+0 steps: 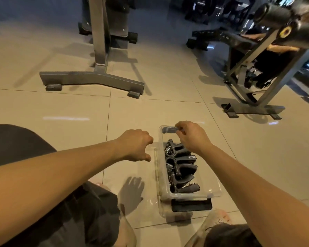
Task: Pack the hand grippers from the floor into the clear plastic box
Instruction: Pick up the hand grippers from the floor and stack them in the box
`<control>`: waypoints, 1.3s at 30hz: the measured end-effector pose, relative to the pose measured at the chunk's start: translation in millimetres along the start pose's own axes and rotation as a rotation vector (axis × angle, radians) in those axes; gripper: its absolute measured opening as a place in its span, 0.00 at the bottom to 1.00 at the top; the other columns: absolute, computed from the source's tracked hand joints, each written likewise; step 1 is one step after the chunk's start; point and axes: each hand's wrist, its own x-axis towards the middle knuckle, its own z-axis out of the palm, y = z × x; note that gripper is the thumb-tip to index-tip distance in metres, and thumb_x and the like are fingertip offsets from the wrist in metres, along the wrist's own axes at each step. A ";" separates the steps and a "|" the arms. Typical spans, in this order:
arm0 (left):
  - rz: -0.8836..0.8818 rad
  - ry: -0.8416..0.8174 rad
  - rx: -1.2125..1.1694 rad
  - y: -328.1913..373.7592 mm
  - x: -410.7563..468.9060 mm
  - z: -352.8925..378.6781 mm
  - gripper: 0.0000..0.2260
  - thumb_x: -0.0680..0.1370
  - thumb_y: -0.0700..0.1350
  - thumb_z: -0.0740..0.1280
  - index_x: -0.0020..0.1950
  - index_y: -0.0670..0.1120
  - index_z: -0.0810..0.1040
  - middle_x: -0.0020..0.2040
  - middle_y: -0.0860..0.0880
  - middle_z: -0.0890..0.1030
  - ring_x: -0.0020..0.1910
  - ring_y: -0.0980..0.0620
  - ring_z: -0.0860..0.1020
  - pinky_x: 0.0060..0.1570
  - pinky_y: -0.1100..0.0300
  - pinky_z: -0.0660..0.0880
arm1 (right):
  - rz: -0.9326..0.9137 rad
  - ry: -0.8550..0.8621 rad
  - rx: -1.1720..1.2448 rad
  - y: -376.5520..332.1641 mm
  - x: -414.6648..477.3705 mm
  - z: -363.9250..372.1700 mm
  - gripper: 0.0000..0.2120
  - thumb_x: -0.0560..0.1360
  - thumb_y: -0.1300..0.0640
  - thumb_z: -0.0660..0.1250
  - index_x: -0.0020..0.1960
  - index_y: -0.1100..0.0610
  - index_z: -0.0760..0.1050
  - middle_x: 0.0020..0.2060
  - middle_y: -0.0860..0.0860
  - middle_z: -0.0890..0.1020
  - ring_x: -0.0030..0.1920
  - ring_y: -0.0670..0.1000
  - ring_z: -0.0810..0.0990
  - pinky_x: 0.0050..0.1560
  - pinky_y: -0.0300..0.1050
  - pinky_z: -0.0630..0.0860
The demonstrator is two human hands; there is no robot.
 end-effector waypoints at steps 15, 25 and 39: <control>-0.345 0.226 -0.199 -127.2 -247.7 -87.7 0.20 0.77 0.59 0.70 0.63 0.47 0.80 0.58 0.49 0.82 0.51 0.53 0.79 0.46 0.60 0.76 | -0.202 0.140 0.381 -276.9 -45.8 -39.7 0.09 0.81 0.57 0.66 0.57 0.57 0.82 0.48 0.50 0.83 0.48 0.53 0.83 0.53 0.53 0.81; -0.783 0.243 -0.175 -294.2 -453.5 -85.5 0.22 0.76 0.62 0.70 0.62 0.49 0.79 0.55 0.50 0.81 0.50 0.51 0.79 0.52 0.53 0.80 | -0.572 -0.079 0.351 -543.1 -25.8 17.4 0.09 0.79 0.55 0.68 0.55 0.58 0.83 0.49 0.54 0.85 0.47 0.54 0.84 0.53 0.58 0.82; -1.228 0.290 -0.320 -504.5 -731.4 -31.5 0.18 0.77 0.58 0.71 0.60 0.46 0.81 0.52 0.50 0.83 0.50 0.51 0.80 0.52 0.55 0.79 | -0.901 -0.344 0.276 -892.6 -19.9 154.0 0.09 0.79 0.54 0.67 0.55 0.55 0.82 0.49 0.52 0.85 0.48 0.52 0.83 0.53 0.54 0.82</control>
